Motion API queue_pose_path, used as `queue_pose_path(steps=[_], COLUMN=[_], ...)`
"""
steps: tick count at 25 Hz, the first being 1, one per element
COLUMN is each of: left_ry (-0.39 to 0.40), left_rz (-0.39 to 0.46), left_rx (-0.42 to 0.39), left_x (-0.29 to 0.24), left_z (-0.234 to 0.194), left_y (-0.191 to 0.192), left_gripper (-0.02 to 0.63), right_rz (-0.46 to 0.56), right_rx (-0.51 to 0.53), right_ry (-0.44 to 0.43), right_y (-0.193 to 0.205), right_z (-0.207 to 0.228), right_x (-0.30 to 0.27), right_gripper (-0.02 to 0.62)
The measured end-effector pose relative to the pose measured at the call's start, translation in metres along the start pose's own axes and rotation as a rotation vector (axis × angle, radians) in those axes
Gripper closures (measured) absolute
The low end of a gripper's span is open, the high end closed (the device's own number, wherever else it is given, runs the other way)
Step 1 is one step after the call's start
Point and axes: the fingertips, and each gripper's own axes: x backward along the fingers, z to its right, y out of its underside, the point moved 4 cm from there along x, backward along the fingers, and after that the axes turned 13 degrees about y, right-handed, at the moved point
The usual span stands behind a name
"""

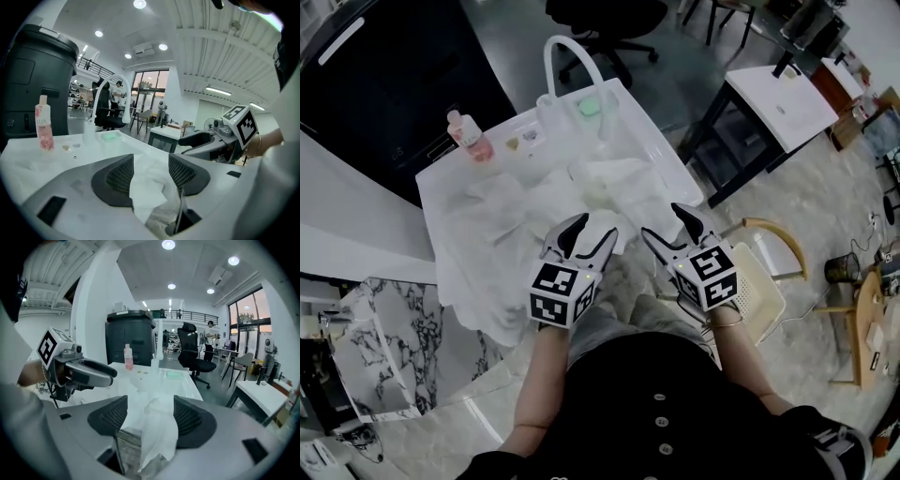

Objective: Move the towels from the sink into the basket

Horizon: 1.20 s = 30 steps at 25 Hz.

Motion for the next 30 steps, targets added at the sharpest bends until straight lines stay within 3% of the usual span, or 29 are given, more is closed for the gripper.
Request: queue_pose_path(steps=[5,12,14,20,25,30], left_ry=[0.029,0.016,0.002,-0.028,-0.066,-0.100], left_rz=[0.017,-0.042,-0.059,-0.098,-0.088,-0.094], left_rx=[0.091,0.074,0.071,0.096,0.132,0.157], left_x=[-0.010,-0.028,-0.033,-0.047,-0.046,-0.044], left_z=[0.001,0.000,-0.002,-0.002,-0.008,-0.009], left_y=[0.012,0.026,0.029,0.037,0.043,0.049], left_gripper=[0.394,0.394,0.394,0.394,0.394,0.394], right_rz=[-0.076,-0.186,-0.227,-0.267,-0.381,-0.480], right_rx=[0.058,0.190,0.206,0.290,0.410,0.349], right_ry=[-0.034,-0.095,-0.120,-0.193,-0.247,-0.333], right_y=[0.010,0.034,0.039,0.038,0.058,0.068], right_z=[0.002,0.008,0.009,0.011,0.018,0.021], right_x=[-0.007,-0.042,-0.057,-0.091,-0.111,-0.129], right_gripper=[0.301,0.297,0.270,0.232,0.208,0.188])
